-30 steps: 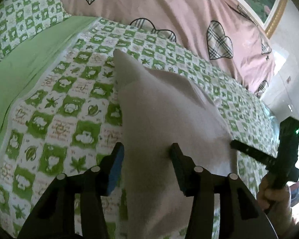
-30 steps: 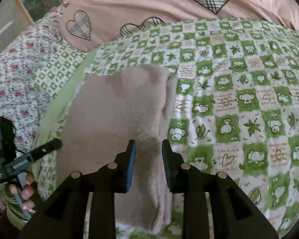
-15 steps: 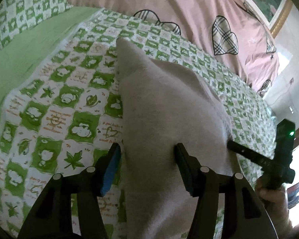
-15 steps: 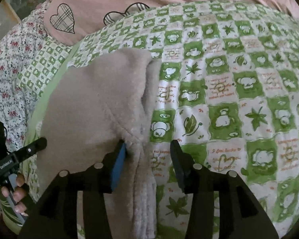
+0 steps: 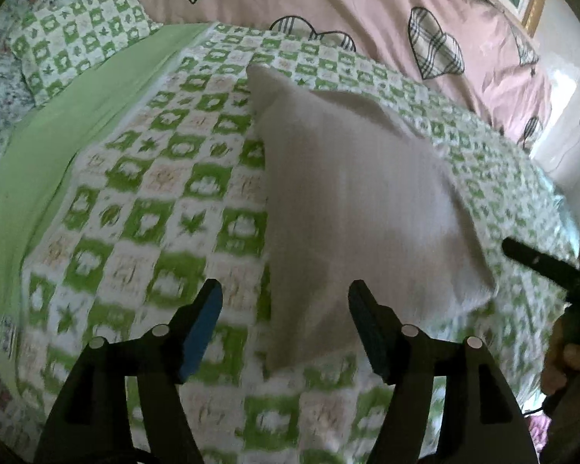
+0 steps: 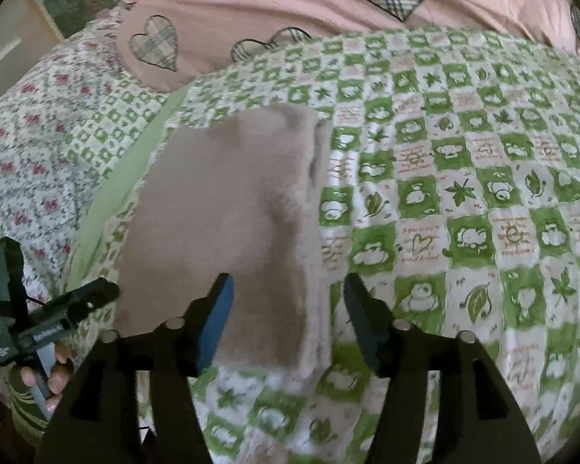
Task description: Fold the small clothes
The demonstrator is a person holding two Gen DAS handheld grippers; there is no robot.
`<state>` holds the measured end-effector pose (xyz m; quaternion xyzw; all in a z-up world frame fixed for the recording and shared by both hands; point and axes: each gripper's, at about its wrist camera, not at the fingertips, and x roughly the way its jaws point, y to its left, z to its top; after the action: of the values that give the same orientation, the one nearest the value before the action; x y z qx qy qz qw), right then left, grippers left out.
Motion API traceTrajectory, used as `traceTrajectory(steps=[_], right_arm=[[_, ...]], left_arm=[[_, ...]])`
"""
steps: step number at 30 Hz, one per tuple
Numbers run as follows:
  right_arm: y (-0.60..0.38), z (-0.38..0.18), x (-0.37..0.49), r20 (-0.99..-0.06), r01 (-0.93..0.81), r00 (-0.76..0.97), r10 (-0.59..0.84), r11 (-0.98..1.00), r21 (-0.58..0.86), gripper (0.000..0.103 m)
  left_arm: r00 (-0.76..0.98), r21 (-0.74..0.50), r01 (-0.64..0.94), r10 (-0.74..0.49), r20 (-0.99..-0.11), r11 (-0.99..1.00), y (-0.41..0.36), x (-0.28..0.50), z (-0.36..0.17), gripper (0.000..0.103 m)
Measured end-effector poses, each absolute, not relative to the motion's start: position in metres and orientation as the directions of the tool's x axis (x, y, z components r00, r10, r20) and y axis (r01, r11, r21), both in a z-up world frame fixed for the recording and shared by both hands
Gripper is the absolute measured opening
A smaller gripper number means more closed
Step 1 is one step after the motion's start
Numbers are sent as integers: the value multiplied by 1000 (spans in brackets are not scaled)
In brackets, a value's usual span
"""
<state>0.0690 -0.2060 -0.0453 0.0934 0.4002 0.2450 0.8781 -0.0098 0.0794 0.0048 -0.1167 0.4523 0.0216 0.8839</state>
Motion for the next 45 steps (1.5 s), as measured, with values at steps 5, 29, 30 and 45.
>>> traceTrajectory(steps=[5, 29, 30, 45], right_arm=[[-198, -46, 45, -651, -403, 570, 501, 861, 310, 78], [-190, -74, 12, -680, -447, 527, 510, 847, 289, 87], [-189, -74, 14, -680, -451, 522, 515, 843, 292, 87], [-179, -56, 41, -674, -485, 521, 524, 832, 272, 89]], left_arm=[[568, -133, -149, -25, -822, 980, 69, -28, -3, 70], [545, 1, -131, 73, -835, 991, 41, -41, 5, 83], [541, 11, -131, 81, -837, 991, 40, -38, 5, 83], [564, 33, -153, 115, -818, 988, 45, -14, 17, 83]])
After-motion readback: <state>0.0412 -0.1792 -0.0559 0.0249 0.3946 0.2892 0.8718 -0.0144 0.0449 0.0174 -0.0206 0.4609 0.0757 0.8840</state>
